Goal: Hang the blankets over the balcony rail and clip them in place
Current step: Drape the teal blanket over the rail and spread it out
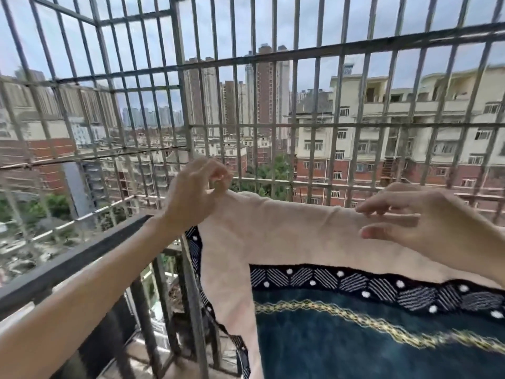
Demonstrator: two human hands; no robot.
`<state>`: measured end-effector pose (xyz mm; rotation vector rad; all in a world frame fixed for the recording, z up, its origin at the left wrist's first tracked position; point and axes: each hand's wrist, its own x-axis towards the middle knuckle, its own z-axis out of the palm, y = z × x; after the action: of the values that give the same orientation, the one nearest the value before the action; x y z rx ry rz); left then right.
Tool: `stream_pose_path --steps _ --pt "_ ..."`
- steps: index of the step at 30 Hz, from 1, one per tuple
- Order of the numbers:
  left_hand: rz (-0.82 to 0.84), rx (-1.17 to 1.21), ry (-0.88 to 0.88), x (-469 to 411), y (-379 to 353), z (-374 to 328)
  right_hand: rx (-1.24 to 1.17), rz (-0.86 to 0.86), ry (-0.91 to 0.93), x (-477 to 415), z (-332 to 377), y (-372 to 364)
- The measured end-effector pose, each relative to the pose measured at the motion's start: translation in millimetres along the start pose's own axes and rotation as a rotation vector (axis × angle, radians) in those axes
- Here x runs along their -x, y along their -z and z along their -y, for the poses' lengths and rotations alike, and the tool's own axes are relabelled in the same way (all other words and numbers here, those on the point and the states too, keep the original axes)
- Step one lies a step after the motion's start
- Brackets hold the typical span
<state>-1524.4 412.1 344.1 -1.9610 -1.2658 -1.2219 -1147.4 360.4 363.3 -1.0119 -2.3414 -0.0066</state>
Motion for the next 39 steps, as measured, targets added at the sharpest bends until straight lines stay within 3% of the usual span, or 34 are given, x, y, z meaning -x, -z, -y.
stream_pose_path --steps 3,6,9,12,14,17,23,33,39 --pt "-0.105 -0.054 0.124 49 9 -27 0.093 -0.026 0.094 -21 15 -19" --pt "0.123 -0.070 0.469 109 -4 -39 0.112 -0.065 0.117 -38 17 -36" --pt "0.477 -0.093 0.777 158 -28 -41 0.097 -0.139 0.115 -51 17 -47" --pt "0.630 0.199 0.892 176 -46 -60 0.130 -0.195 0.126 -57 18 -50" --pt "0.552 0.321 0.883 174 -55 -75 0.153 -0.199 0.146 -57 21 -50" --pt "0.378 0.356 0.825 171 -64 -84 0.163 -0.185 0.139 -56 21 -50" --pt "0.191 0.422 0.777 180 -46 -87 0.190 -0.116 0.118 -43 7 -54" --pt "-0.172 0.210 0.555 117 38 -51 0.235 -0.312 0.186 -36 6 -69" --pt "-0.214 0.206 0.403 67 56 -42 0.282 -0.285 0.207 -46 12 -60"
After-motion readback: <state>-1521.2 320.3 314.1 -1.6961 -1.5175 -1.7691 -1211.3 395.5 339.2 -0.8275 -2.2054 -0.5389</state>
